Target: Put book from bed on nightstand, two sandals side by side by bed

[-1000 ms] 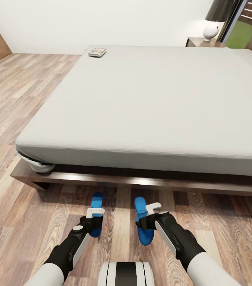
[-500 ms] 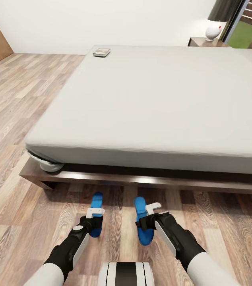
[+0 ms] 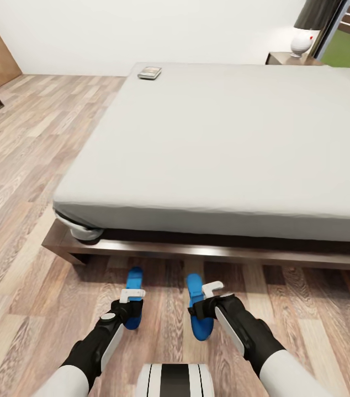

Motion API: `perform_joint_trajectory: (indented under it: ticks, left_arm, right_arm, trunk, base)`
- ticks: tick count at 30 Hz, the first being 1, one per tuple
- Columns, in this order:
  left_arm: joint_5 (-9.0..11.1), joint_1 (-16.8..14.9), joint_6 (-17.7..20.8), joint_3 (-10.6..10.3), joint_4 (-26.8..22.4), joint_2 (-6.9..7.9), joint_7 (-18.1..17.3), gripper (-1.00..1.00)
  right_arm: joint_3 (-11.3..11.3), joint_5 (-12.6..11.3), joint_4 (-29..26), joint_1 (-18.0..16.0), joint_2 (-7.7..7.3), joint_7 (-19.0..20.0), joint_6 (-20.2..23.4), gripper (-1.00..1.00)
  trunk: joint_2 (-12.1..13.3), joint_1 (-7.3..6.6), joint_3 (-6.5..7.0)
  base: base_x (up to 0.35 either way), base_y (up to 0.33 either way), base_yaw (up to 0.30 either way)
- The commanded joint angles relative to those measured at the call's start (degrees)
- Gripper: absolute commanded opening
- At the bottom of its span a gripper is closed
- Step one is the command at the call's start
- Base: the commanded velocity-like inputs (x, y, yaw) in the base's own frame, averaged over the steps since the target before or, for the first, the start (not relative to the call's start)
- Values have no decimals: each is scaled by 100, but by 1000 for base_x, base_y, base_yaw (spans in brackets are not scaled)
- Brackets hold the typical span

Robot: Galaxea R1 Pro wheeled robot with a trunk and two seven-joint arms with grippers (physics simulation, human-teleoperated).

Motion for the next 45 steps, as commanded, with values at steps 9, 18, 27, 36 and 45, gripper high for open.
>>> perform_joint_trajectory:
  ticks: [9, 18, 27, 36, 45]
  left_arm:
    - [28, -2, 29, -22, -5, 3, 27, -100]
    - [28, 0, 29, -24, -4, 1, 27, -100]
    - [30, 0, 29, -30, -10, 3, 27, -100]
    - [30, 0, 29, -21, -13, 3, 27, -100]
    - [36, 0, 29, -14, -13, 3, 27, -100]
  right_arm:
    - [1, -3, -7, -2, 2, 10, 28, -100]
    - [1, -3, -7, -2, 2, 11, 28, -100]
    - [1, -3, -7, -2, 2, 12, 28, -100]
    - [1, -3, -7, -2, -1, 13, 28, -100]
    - [1, -3, -7, -2, 2, 14, 28, -100]
  trunk:
    - [-1, -1, -4]
    - [-1, -1, -4]
    - [-1, -1, -4]
    - [-4, 4, -48]
    - [-9, 15, -137]
  base:
    - [27, 187, 0]
    - [93, 177, 0]
    - [33, 47, 0]
    - [1, 2, 0]
    - [0, 0, 0]
